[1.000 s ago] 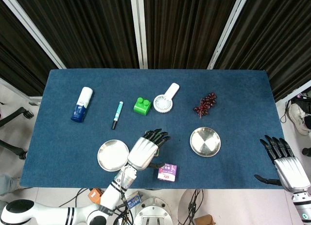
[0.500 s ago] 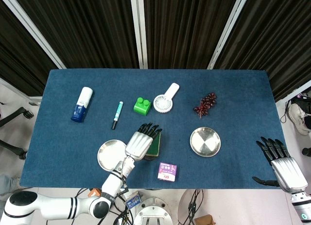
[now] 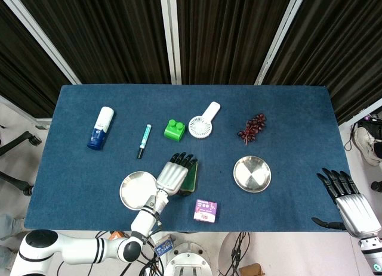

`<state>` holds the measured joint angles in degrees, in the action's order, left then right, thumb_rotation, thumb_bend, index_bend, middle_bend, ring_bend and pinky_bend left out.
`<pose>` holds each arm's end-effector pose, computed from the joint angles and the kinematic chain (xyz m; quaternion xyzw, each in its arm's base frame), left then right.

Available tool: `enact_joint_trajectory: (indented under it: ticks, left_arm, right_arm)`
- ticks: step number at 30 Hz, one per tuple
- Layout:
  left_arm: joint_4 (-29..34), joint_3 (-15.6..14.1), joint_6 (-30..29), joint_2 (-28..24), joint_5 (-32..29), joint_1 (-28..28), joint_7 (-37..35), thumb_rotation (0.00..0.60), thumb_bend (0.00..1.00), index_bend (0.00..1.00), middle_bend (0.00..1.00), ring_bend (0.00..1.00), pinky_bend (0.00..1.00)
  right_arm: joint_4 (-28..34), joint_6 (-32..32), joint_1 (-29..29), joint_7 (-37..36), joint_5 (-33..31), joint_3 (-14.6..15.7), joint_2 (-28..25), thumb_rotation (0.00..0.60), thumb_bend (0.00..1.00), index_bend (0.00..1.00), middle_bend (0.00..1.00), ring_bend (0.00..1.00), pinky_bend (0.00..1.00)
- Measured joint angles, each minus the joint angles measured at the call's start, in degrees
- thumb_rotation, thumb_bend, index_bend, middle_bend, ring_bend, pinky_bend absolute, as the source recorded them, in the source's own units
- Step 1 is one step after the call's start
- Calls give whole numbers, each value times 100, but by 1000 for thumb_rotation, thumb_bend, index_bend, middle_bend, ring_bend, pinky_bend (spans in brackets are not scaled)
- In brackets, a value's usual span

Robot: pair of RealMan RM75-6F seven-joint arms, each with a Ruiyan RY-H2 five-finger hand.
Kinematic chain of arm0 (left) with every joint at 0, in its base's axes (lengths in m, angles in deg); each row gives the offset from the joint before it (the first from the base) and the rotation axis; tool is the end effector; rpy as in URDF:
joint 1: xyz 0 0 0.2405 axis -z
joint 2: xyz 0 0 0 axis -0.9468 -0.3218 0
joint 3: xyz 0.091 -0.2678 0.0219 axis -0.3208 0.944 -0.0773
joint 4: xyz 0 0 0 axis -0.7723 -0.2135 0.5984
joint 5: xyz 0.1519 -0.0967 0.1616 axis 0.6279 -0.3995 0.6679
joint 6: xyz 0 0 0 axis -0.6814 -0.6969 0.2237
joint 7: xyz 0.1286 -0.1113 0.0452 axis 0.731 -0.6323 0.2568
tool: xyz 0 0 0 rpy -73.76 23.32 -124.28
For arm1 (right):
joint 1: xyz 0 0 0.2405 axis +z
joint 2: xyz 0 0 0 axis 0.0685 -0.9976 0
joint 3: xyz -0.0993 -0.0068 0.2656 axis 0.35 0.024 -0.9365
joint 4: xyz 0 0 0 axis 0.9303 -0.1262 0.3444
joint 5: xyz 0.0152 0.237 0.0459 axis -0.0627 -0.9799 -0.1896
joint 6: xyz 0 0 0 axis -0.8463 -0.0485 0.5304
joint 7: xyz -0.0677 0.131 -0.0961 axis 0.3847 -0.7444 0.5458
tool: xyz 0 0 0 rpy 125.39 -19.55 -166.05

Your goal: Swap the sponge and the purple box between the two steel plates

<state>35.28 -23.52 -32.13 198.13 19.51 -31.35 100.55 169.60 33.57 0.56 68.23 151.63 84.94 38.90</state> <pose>-0.0673 0.3129 -0.1733 -0.7666 -0.3810 -0.3420 0.3876 -0.3573 -0.1755 0.1456 0.6875 -0.3685 0.3579 0.5133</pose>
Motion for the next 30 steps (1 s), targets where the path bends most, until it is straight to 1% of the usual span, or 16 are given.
enact_joint_trajectory:
  ticks: [2, 5, 7, 9, 11, 13, 17, 20, 22, 25, 26, 29, 30]
  left_arm:
    - [-6, 9, -19, 3, -90, 28, -15, 600, 29, 188, 224, 289, 131]
    - [-33, 27, -23, 7, -222, 79, -52, 600, 44, 244, 278, 349, 190]
    - [-47, 35, -62, 15, -251, 102, -87, 600, 68, 305, 351, 406, 254]
    - [-35, 32, -134, 17, -209, 104, -153, 600, 104, 388, 423, 464, 329]
    - [13, 8, -237, 1, -79, 95, -227, 600, 120, 414, 440, 478, 355]
    - [113, -36, -342, -48, 70, 74, -280, 600, 126, 416, 441, 478, 366]
    - [535, -193, -581, -288, 316, -17, -287, 600, 119, 416, 441, 473, 376]
    - [1052, -400, -821, -648, 496, -145, -170, 600, 106, 416, 440, 462, 376]
    - [1466, -604, -1018, -1009, 629, -283, -89, 600, 99, 416, 439, 448, 376]
    - [1980, -966, -1306, -1615, 809, -545, -27, 600, 94, 416, 430, 429, 376]
    - [2135, -1131, -1415, -1863, 885, -668, -32, 600, 94, 416, 428, 426, 376]
    - [2360, -1562, -1639, -2392, 1101, -1014, -182, 600, 88, 409, 412, 409, 376]
    - [2376, -1666, -1671, -2485, 1155, -1101, -266, 600, 85, 401, 401, 398, 376]
  right_arm:
    - [-6, -4, -3, -1, -3, -8, 3, 450, 153, 0, 0, 0, 0]
    - [-5, -16, -6, -3, 4, -11, 4, 452, 154, 0, 0, 0, 0]
    - [-2, -2, -17, 0, 10, -15, 1, 452, 154, 0, 0, 0, 0]
    - [-1, 3, -26, 12, 4, -26, 4, 451, 154, 0, 0, 0, 0]
    - [-2, -6, -28, 28, -6, -33, 10, 451, 154, 0, 0, 0, 0]
    - [-1, -29, -26, 51, -11, -38, 19, 452, 154, 0, 0, 0, 0]
    - [11, -64, -24, 101, -21, -46, 30, 452, 154, 0, 0, 0, 0]
    - [18, -60, -40, 119, -19, -44, 30, 452, 154, 0, 0, 0, 0]
    - [22, -34, -58, 123, -16, -44, 28, 451, 154, 0, 0, 0, 0]
    - [25, 9, -89, 140, -13, -48, 29, 451, 154, 0, 0, 0, 0]
    - [27, 17, -97, 152, -14, -50, 32, 452, 154, 0, 0, 0, 0]
    - [42, 24, -115, 199, -24, -58, 47, 452, 154, 0, 0, 0, 0]
    - [51, 23, -121, 226, -29, -61, 55, 452, 154, 0, 0, 0, 0]
